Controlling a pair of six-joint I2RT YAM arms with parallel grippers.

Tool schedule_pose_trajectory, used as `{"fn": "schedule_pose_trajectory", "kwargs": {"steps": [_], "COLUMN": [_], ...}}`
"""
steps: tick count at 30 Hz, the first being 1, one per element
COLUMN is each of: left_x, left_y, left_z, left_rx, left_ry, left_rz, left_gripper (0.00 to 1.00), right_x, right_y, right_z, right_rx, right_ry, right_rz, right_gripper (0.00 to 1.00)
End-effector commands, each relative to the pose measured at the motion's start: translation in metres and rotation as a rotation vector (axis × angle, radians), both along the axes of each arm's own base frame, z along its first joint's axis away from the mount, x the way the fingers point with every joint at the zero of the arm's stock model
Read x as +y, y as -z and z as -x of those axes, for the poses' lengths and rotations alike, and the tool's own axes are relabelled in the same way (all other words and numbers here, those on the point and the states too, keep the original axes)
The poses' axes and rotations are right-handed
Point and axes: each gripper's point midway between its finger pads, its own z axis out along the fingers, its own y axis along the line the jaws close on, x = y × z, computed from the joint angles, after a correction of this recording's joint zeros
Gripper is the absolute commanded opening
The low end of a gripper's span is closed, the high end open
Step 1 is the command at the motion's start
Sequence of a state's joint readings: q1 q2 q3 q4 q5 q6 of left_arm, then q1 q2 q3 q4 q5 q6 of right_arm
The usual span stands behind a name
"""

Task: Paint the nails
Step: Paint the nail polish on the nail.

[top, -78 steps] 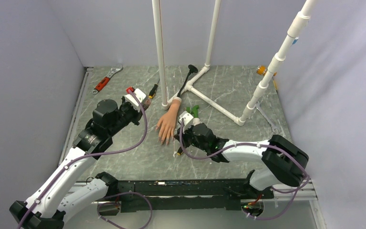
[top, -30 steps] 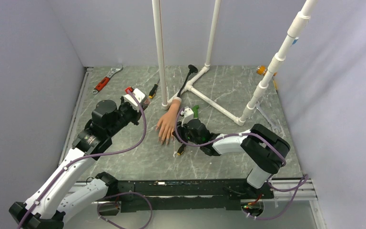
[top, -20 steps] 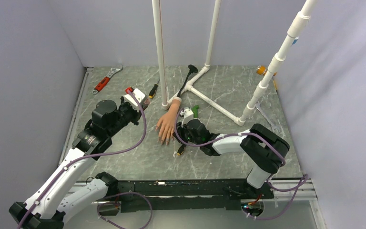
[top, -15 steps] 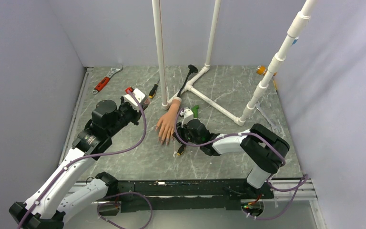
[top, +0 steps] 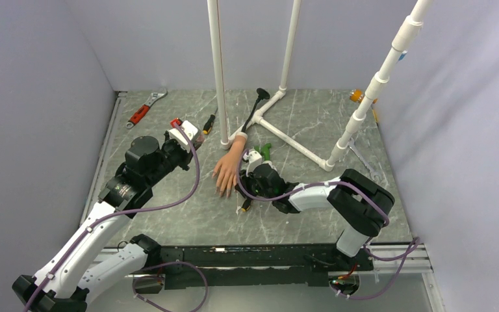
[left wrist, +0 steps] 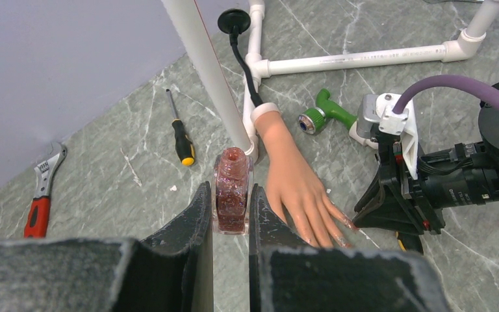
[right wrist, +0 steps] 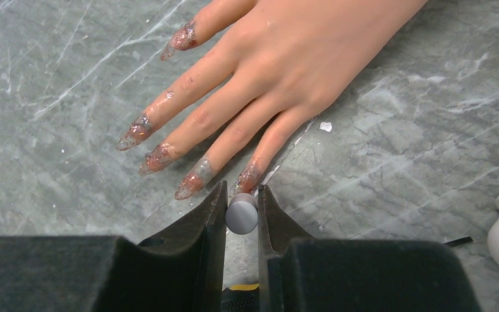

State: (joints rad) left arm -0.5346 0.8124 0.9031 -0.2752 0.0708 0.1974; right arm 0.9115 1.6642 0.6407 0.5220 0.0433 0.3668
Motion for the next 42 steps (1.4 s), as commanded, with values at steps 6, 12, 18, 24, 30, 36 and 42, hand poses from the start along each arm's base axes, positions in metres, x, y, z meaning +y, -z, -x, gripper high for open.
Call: {"fn": "schedule_pose_trajectory", "kwargs": {"steps": [6, 12, 18, 24, 30, 36, 42], "left_x": [0.004, 0.003, 0.004, 0.004, 0.004, 0.003, 0.002], "left_y": [-0.019, -0.018, -0.019, -0.017, -0.017, -0.016, -0.017], "left_z": [-0.001, -0.001, -0.001, -0.001, -0.002, -0.002, -0.002], "left_rx": [-0.055, -0.053, -0.054, -0.051, -0.049, -0.046, -0.046], "left_ry": [-0.019, -0.016, -0.02, -0.018, -0.019, -0.015, -0.014], "left_rz": [0.022, 0.021, 0.02, 0.019, 0.017, 0.018, 0.019], "left_gripper": [0.0, 0.0, 0.0, 0.0, 0.0, 0.0, 0.0], "right_x": [0.012, 0.013, 0.013, 0.013, 0.014, 0.017, 0.019], "right_y": [-0.036, -0.037, -0.034, -0.036, -0.038, -0.041, -0.038], "right_z": [-0.001, -0.002, -0.008, -0.013, -0.018, -0.019, -0.02], "right_rx": [-0.085, -0.092, -0.094, -0.103, -0.115, -0.122, -0.118], "right_ry": [-0.033, -0.028, -0.006, 0.014, 0.03, 0.023, 0.021], "right_rz": [-0.091, -0.089, -0.076, -0.075, -0.072, -0.083, -0.075], "right_gripper": [0.0, 0.0, 0.0, 0.0, 0.0, 0.0, 0.0]}}
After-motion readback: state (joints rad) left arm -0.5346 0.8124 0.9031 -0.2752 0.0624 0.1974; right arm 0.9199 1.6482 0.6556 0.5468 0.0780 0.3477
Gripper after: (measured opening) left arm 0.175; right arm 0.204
